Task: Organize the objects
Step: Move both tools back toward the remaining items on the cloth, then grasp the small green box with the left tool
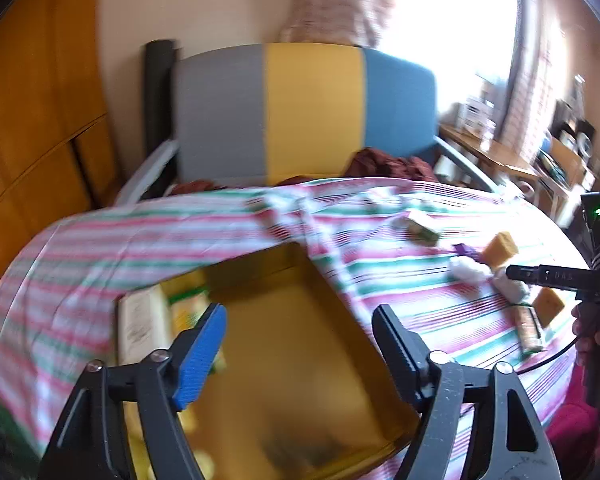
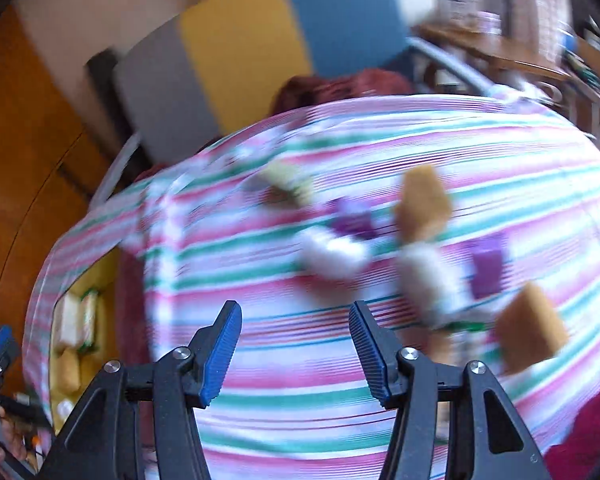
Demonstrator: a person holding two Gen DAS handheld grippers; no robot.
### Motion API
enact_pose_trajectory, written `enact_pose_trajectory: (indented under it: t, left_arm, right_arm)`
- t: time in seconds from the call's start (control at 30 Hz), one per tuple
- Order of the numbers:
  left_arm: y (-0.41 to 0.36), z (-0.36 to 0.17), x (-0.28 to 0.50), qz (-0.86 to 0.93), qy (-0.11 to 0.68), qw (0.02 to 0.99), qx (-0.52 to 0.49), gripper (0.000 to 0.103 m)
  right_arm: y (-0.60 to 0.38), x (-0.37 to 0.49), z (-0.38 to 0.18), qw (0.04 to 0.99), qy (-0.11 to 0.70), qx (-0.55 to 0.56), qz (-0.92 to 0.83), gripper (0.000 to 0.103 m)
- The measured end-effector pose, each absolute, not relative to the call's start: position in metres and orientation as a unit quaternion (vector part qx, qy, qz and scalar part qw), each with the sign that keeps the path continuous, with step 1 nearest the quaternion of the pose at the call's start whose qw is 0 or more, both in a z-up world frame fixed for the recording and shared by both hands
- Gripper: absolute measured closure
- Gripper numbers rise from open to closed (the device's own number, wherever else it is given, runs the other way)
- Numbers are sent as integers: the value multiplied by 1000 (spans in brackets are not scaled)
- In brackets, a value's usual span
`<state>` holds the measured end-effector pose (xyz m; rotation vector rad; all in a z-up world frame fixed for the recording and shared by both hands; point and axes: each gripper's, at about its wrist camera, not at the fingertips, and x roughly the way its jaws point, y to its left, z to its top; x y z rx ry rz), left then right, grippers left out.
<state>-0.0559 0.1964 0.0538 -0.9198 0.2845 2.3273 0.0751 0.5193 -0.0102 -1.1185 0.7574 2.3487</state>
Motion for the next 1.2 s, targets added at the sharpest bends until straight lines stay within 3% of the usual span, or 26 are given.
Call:
enact_pose_trajectory:
  t: [0.23, 0.53, 1.2]
  left_arm:
    - [316, 47, -61, 844, 172, 373, -346, 14]
    - [438, -2, -91, 798, 248, 403, -374, 7]
    - [552, -69, -140, 763, 344, 424, -346, 2]
  right_arm:
    - [574, 115, -14, 259, 315, -350, 843, 42]
    - [584, 121, -32, 229, 351, -343, 841, 42]
    - [595, 126, -48, 222, 394, -350, 820, 41]
